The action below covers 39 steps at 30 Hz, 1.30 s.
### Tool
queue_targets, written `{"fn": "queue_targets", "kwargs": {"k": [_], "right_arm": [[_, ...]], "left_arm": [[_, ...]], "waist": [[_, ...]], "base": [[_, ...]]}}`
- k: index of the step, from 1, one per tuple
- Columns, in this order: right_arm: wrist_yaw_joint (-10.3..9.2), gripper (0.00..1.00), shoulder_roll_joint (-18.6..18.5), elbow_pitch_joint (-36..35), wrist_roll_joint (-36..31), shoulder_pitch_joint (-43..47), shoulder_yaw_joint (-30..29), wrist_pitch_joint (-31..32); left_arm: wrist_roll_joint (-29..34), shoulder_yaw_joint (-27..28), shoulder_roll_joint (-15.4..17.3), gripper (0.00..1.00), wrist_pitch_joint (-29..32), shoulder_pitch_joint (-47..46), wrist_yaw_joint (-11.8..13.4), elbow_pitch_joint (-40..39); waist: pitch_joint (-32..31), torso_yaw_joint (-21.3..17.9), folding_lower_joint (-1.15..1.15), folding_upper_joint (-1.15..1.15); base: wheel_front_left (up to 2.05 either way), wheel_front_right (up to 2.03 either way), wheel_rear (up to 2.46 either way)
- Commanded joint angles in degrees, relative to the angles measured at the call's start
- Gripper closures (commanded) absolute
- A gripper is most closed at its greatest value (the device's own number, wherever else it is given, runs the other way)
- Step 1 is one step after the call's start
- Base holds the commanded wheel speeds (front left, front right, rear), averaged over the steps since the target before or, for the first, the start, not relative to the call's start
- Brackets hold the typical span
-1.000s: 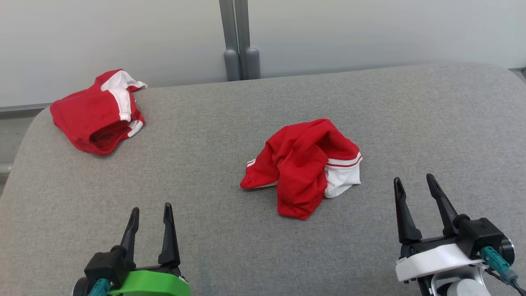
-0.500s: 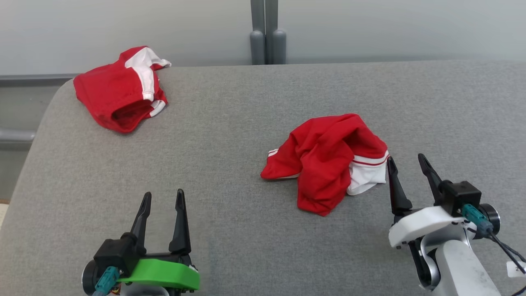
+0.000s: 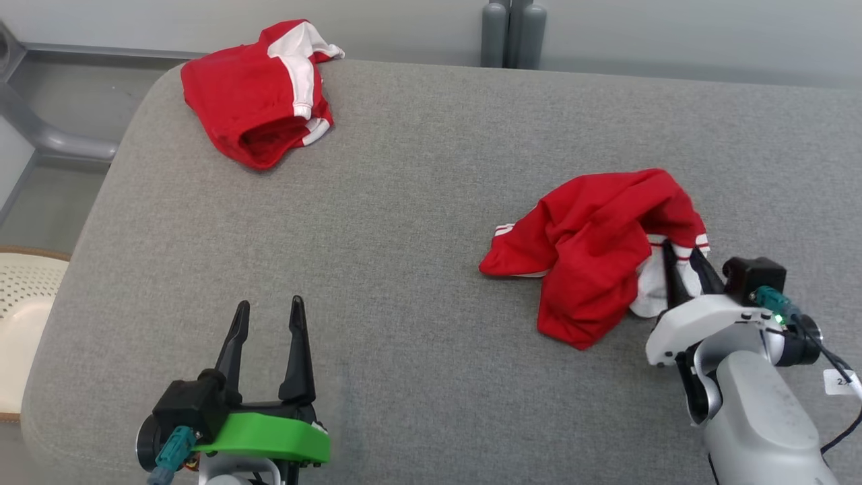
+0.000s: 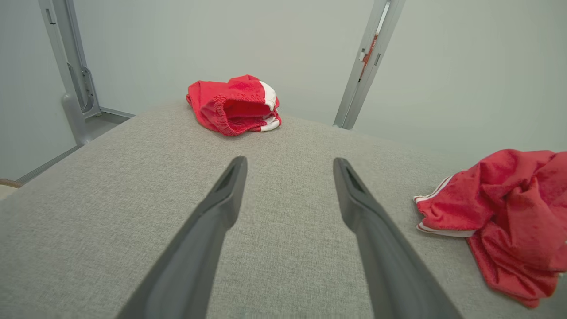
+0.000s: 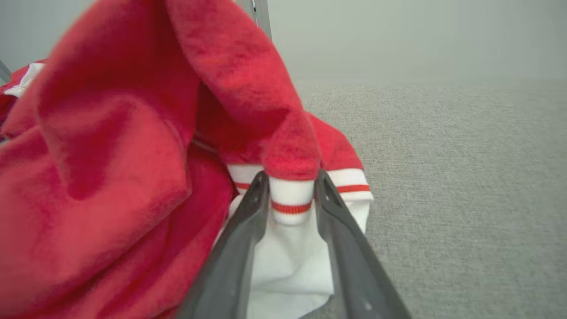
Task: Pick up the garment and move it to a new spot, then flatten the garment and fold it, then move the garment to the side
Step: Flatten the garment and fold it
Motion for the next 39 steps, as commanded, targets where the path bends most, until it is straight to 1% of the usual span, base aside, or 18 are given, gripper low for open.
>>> {"fn": "queue_targets", "kwargs": {"k": [1,7,13,17,20,23,26,30,32,36,39], "right_arm": [[0.0,1.0,-0.3,-0.7,-0.5,-1.2,-1.4,-0.2],[0.0,1.0,-0.5,-6.2,-3.0,-3.7,-6.3,-0.2],[0.0,1.0,-1.4,-15.1,-4.4,-6.7,-9.9,-0.2],[0.01,1.0,-1.4,-20.8,-5.2,-8.7,-10.3,-0.2],[0.01,1.0,-1.0,-23.7,-5.5,-9.6,-9.0,-0.2],[0.01,1.0,-0.6,-24.0,-4.7,-9.5,-5.0,-0.2],[0.01,1.0,-0.4,-21.5,-3.6,-8.9,0.3,-0.2],[0.01,1.0,-0.2,-15.6,-0.7,-9.0,8.3,-0.2],[0.01,1.0,-0.2,-12.0,1.4,-9.2,13.6,-0.2],[0.0,1.0,-0.3,-6.0,5.4,-10.4,21.1,-0.2],[0.0,1.0,-0.3,-2.7,7.8,-11.5,25.0,-0.2]], "left_arm": [[0.0,0.2,0.1,0.0,0.0,-1.0,0.3,-0.2],[0.1,0.6,0.1,0.0,0.0,-0.7,0.5,-0.3],[0.2,0.5,0.1,0.0,0.0,-0.3,0.4,0.0],[0.3,0.4,0.1,0.0,0.0,-0.2,0.2,0.1],[0.4,0.2,0.1,0.0,0.0,-0.2,0.1,0.3],[0.5,0.1,0.1,0.0,0.0,-0.4,-0.1,0.4],[0.6,-0.3,0.1,0.0,0.0,-0.9,-0.2,0.5],[0.4,-1.0,0.1,0.0,0.0,-1.6,-0.3,0.5],[0.1,-1.4,0.1,0.0,0.0,-1.8,-0.2,0.5],[-0.4,-2.3,0.1,0.0,0.0,-2.4,0.0,0.4],[-0.8,-3.1,0.1,0.0,0.0,-2.7,0.0,0.6]], "waist": [[0.8,0.7,0.0,0.0],[0.3,-0.4,0.0,0.0],[-0.6,-1.8,0.0,0.0],[-1.1,-2.2,0.0,0.0],[-1.3,-2.1,0.0,0.0],[-1.5,-1.7,0.0,0.0],[-1.3,-0.8,0.0,0.0],[-0.8,1.2,0.0,0.0],[-0.5,2.5,0.0,0.0],[0.0,4.9,0.0,0.0],[0.1,6.7,0.0,0.0]], "base": [[0.0,0.0,0.0],[0.0,0.0,0.0],[0.0,0.0,0.0],[0.0,0.0,0.0],[0.0,0.0,0.0],[0.0,0.0,0.0],[0.0,0.0,0.0],[0.0,0.0,0.0],[0.0,0.0,0.0],[0.0,0.0,0.0],[0.0,0.0,0.0]]}}
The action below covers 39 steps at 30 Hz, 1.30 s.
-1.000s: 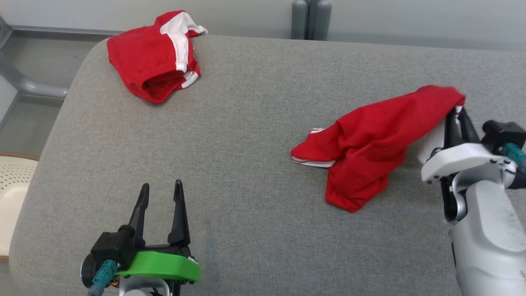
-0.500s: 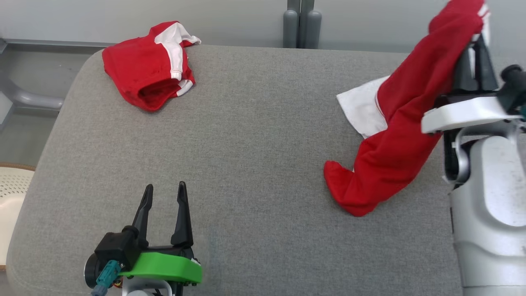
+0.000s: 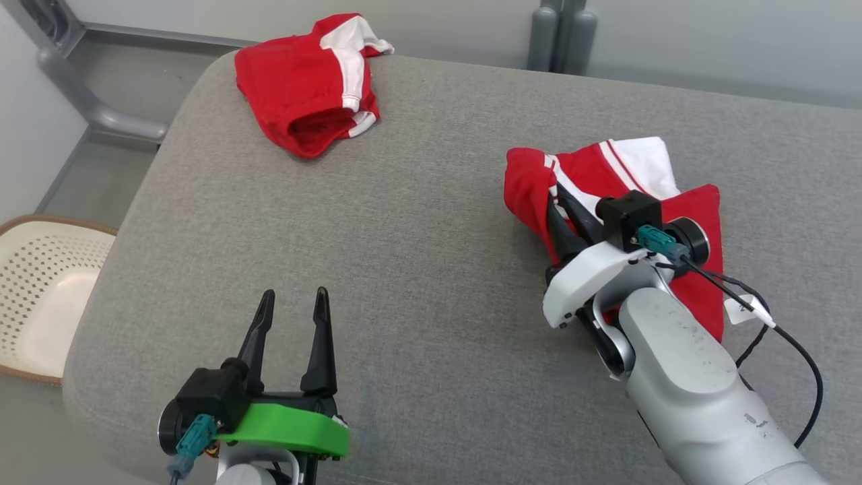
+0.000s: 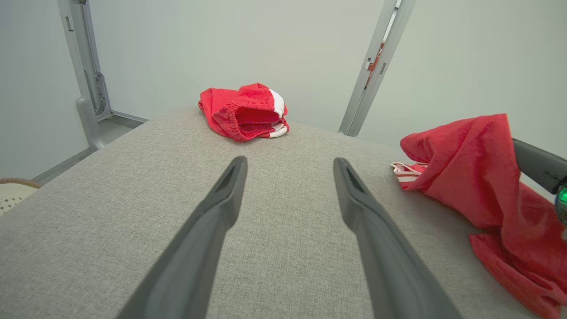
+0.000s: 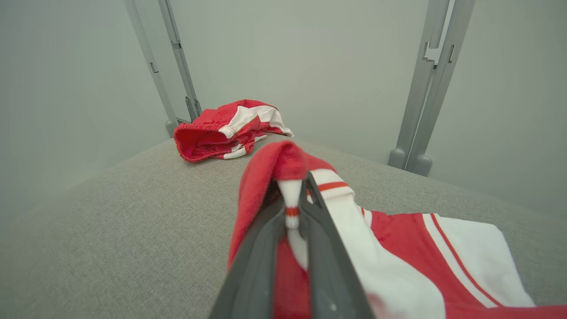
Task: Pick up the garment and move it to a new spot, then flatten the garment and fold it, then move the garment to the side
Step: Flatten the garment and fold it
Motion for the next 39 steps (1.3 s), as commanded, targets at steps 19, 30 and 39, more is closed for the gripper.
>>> {"fn": "queue_targets", "kwargs": {"k": [19,30,39], "right_arm": [[0.0,0.0,-0.2,6.2,11.7,-5.4,16.4,-0.2],[0.0,0.0,-0.2,-4.5,9.8,-0.7,6.6,-0.2],[0.0,0.0,-0.5,3.4,0.2,0.2,-9.1,-0.2]], "left_arm": [[-0.8,-1.5,0.1,0.0,0.0,-0.3,0.9,-0.2],[0.7,-0.1,0.1,0.0,0.0,1.5,0.2,-0.1],[1.3,0.3,0.1,0.0,0.0,1.9,0.1,-0.4]], "waist": [[0.1,6.4,0.0,0.0],[-2.2,-0.8,0.0,0.0],[-1.8,-4.1,0.0,0.0]], "base": [[0.0,0.0,0.0],[0.0,0.0,0.0],[0.0,0.0,0.0]]}}
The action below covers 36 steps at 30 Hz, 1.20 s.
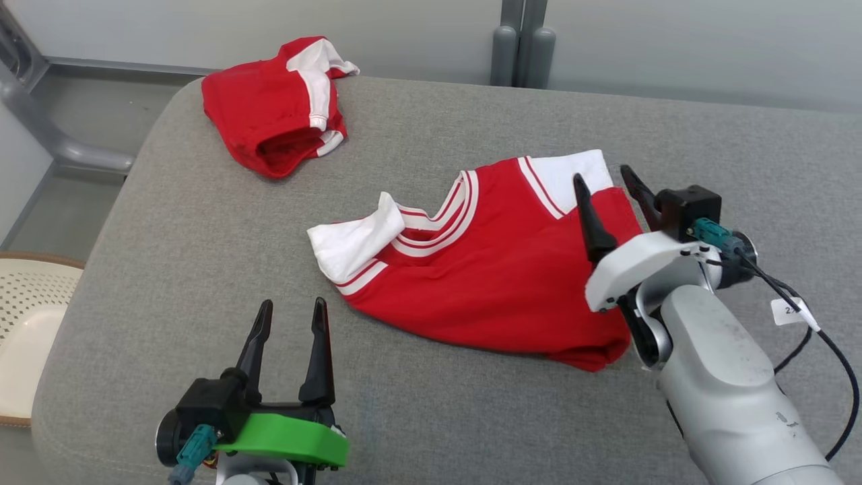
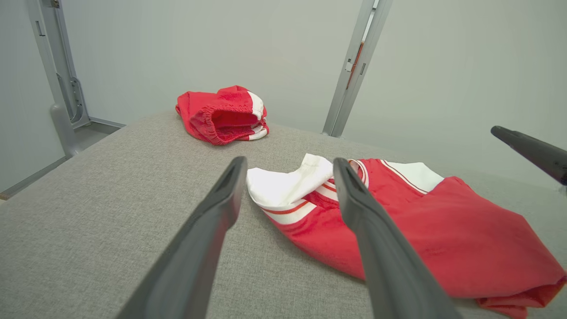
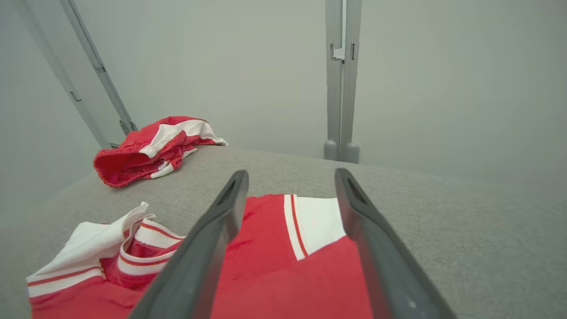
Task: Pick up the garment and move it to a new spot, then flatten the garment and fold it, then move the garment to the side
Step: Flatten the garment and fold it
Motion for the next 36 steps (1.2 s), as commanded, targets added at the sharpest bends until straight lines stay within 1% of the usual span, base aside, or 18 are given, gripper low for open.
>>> {"fn": "queue_targets", "kwargs": {"k": [1,5,8,13,17,21,22,23,24,25,26,36], "right_arm": [[0.0,0.0,-0.8,2.1,-1.2,-0.7,-1.5,-0.2],[0.01,0.0,-2.5,8.9,-2.2,-4.2,-4.2,1.3],[0.0,0.0,-4.4,13.1,-2.4,-7.4,-4.4,3.2],[0.0,0.0,-6.5,18.8,-0.3,-11.7,-3.0,7.0],[0.0,0.0,-6.8,21.5,3.2,-13.5,-1.3,9.7],[0.0,0.0,-7.2,22.8,7.1,-14.5,0.8,12.7],[0.0,0.05,-7.3,22.9,7.6,-14.7,1.4,13.2],[0.0,0.38,-7.5,22.8,8.4,-14.9,2.1,13.6],[0.0,0.61,-7.8,22.6,9.0,-15.1,2.7,13.7],[0.0,0.76,-8.1,22.1,9.8,-15.4,3.3,13.2],[0.0,1.0,-8.4,21.7,10.2,-15.6,4.1,12.7],[0.0,1.0,-11.6,19.4,11.7,-19.1,8.7,6.3]], "left_arm": [[0.6,0.1,0.1,0.0,0.0,0.3,-0.3,-0.2],[0.6,-0.4,0.1,0.0,0.0,-0.8,-0.5,-0.3],[0.6,-0.7,0.1,0.0,0.0,-1.6,-0.5,-0.3],[0.3,-1.1,0.1,0.0,0.0,-2.6,-0.4,-0.4],[0.1,-0.9,0.1,0.0,0.0,-3.1,-0.1,-0.6],[0.2,-0.8,0.1,0.0,0.1,-3.4,-0.2,-0.7],[0.2,-0.8,0.1,0.0,0.1,-3.5,-0.3,-0.6],[0.3,-0.8,0.1,0.0,0.1,-3.7,-0.3,-0.6],[0.3,-0.8,0.1,0.0,0.1,-3.7,-0.3,-0.6],[0.4,-0.8,0.1,0.0,0.1,-3.7,-0.2,-0.6],[0.5,-0.7,0.1,0.0,0.1,-3.7,-0.1,-0.6],[1.1,-0.2,0.1,0.0,0.1,-3.3,-0.1,-0.4]], "waist": [[0.6,-0.7,0.0,0.0],[2.2,0.0,0.0,0.0],[3.6,1.0,0.0,0.0],[5.9,3.2,0.0,0.0],[7.1,4.0,0.0,0.0],[7.9,4.2,0.0,0.0],[8.0,4.2,0.0,0.0],[8.1,4.2,0.0,0.0],[8.2,4.1,0.0,0.0],[8.2,4.0,0.0,0.0],[8.2,3.8,0.0,0.0],[6.8,0.7,0.0,0.0]], "base": [[0.0,0.0,0.0],[0.0,0.0,0.0],[0.0,0.0,0.0],[0.0,0.0,0.0],[0.0,0.0,0.0],[0.0,0.0,0.0],[0.0,0.0,0.0],[0.0,0.0,0.0],[0.0,0.0,0.0],[0.0,0.0,0.0],[0.0,0.0,0.0],[0.0,0.0,0.0]]}}
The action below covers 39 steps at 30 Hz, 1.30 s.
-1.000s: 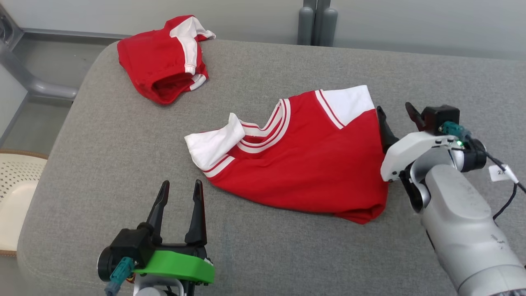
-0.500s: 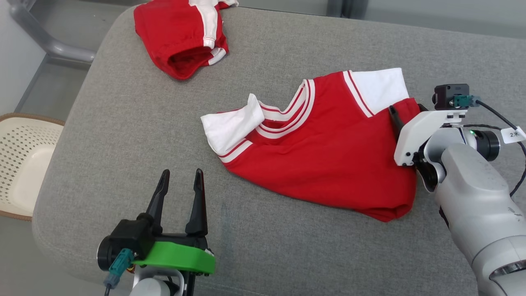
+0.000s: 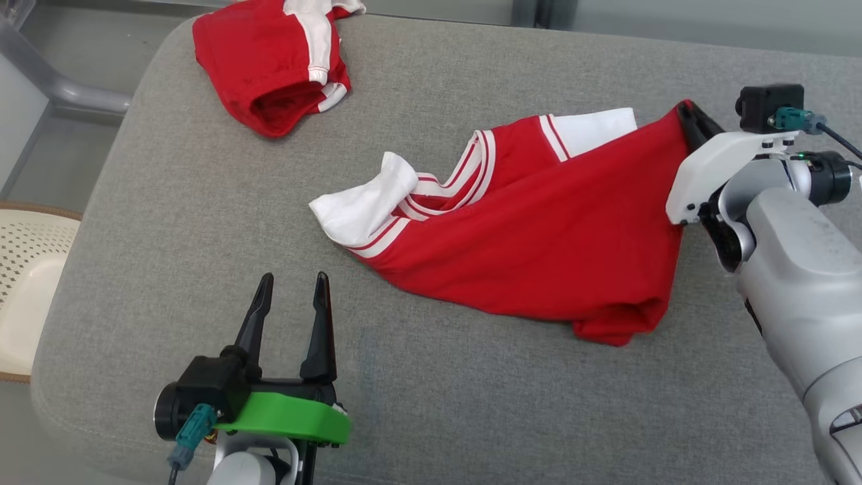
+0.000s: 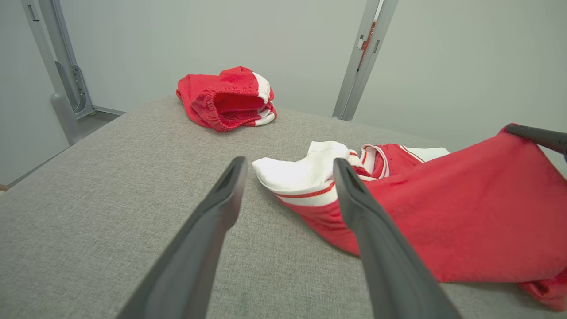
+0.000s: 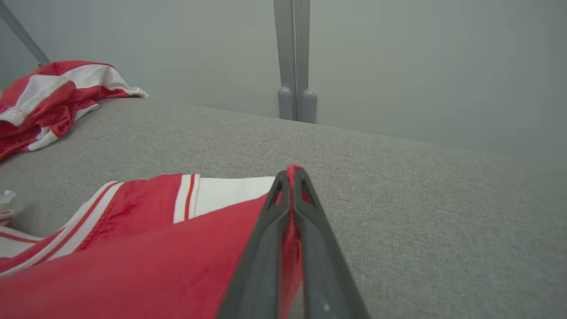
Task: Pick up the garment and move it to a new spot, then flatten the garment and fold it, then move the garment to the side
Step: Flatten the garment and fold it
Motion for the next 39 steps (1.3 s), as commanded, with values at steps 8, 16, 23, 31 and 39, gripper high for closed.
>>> {"fn": "queue_targets", "kwargs": {"k": [8,16,23,31,39], "right_arm": [[0.0,1.0,-3.1,-5.5,-0.3,-3.7,2.4,-5.5],[0.0,1.0,-5.0,-22.0,2.1,8.2,7.0,-6.7],[0.0,1.0,-6.3,-44.1,5.0,30.6,9.7,-4.4],[0.0,1.0,-4.3,-59.4,3.0,50.3,7.7,1.9],[0.0,1.0,-3.0,-61.8,1.8,58.2,8.7,5.7]], "left_arm": [[0.9,1.3,0.1,0.0,0.1,1.0,-0.1,0.2],[1.3,2.2,0.1,0.0,0.1,2.3,0.1,-0.2],[1.9,3.8,0.1,0.0,0.1,3.3,0.1,-0.8],[2.3,5.4,0.1,0.0,0.1,3.6,-0.3,-1.4],[2.0,5.3,0.1,0.0,0.1,3.5,-0.5,-1.0]], "waist": [[-1.9,-4.0,0.0,0.0],[-3.6,-7.3,0.0,0.0],[-4.5,-10.8,0.0,0.0],[-4.8,-15.5,0.0,0.0],[-5.6,-17.4,0.0,0.0]], "base": [[0.0,0.0,0.0],[0.0,0.0,0.0],[0.0,0.0,0.0],[0.0,0.0,0.0],[0.0,0.0,0.0]]}}
